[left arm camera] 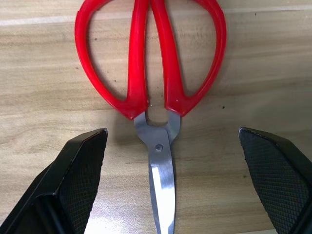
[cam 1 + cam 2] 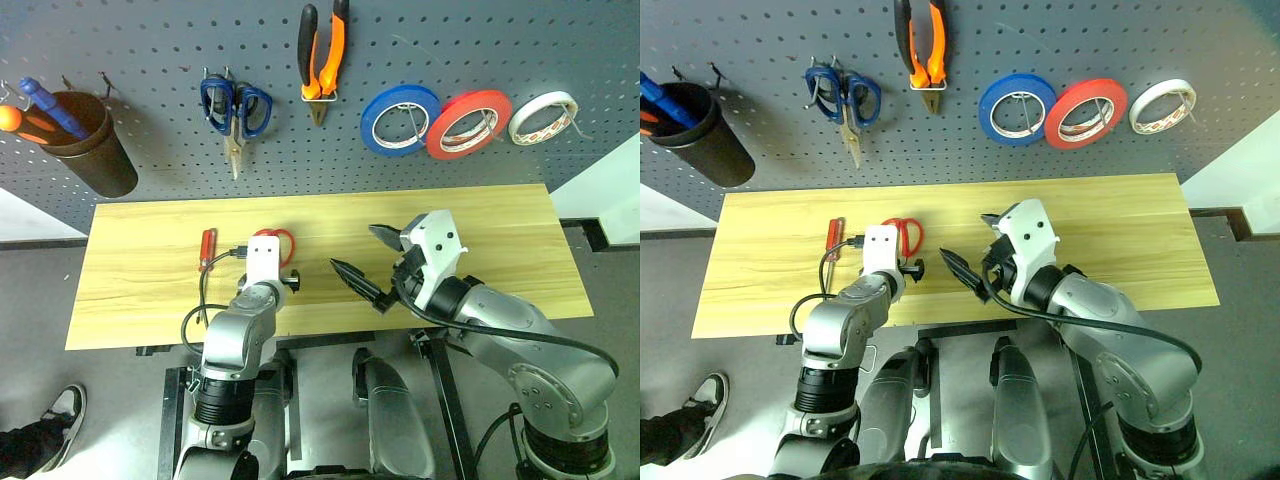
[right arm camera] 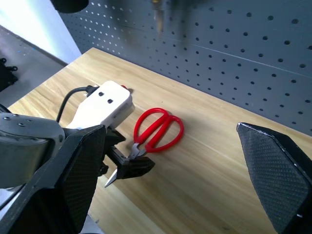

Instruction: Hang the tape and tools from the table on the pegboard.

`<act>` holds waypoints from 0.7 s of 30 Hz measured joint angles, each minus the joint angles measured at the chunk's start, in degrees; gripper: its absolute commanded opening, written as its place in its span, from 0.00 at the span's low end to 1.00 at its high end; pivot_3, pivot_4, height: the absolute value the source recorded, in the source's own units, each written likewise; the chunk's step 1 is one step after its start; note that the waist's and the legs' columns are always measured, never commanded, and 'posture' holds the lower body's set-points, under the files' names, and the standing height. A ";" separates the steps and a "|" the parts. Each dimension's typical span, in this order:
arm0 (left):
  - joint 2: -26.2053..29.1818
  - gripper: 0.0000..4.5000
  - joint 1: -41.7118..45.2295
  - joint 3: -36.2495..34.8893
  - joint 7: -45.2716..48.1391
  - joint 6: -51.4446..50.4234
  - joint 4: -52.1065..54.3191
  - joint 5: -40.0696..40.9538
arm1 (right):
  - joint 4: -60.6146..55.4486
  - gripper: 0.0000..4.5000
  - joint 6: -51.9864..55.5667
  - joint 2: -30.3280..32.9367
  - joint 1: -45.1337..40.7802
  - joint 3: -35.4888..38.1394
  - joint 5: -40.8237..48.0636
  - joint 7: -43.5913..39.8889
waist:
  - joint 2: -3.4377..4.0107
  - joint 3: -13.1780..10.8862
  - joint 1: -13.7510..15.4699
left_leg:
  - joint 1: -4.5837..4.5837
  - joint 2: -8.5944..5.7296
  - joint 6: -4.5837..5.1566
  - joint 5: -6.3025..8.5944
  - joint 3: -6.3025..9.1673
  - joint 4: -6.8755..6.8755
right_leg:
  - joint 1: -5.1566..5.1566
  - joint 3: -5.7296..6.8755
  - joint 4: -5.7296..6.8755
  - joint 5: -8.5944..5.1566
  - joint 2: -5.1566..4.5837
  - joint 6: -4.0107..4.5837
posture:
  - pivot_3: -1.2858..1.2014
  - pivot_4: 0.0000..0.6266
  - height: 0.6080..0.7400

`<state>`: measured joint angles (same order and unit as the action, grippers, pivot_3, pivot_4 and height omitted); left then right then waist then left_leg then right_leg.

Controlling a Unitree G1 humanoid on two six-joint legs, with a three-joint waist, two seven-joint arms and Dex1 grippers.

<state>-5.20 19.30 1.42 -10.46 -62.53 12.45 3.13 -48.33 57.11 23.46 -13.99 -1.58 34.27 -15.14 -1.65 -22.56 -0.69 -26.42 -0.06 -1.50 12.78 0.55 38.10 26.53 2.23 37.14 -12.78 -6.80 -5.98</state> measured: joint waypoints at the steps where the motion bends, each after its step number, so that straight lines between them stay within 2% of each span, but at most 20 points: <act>1: 0.03 1.00 0.21 -0.06 0.05 0.01 -0.68 -0.12 | -0.04 0.99 0.00 0.08 0.03 0.04 0.36 0.00 | 0.00 0.00 0.00 | 0.00 0.00 0.00 0.00 0.00 0.00 | 0.00 0.00 0.00 0.00 0.00 0.00 | 0.51 0.64 0.82; 15: -0.50 1.00 3.35 -0.38 0.23 0.99 -5.73 -1.10 | -1.34 0.99 0.33 0.40 -0.03 1.11 2.42 1.44 | 0.00 0.00 -0.03 | 0.01 0.01 0.00 0.00 0.01 0.00 | -0.01 0.00 -0.02 0.00 -0.01 0.00 | 0.51 0.65 0.82; 21: -0.42 0.59 3.44 -1.17 0.05 0.33 -5.68 -1.52 | -1.38 1.00 0.46 0.95 -0.04 1.52 2.99 1.96 | 0.00 0.00 -0.03 | 0.01 0.01 0.00 0.00 0.01 0.00 | -0.02 0.00 -0.02 0.00 -0.01 -0.01 | 0.51 0.65 0.82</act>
<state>-5.62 22.73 0.25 -10.41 -62.20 6.77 1.60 -49.70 57.57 24.41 -14.03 -0.07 37.26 -13.18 -1.65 -22.56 -0.72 -26.41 -0.05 -1.49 12.78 0.56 38.10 26.52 2.23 37.11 -12.79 -6.81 -5.98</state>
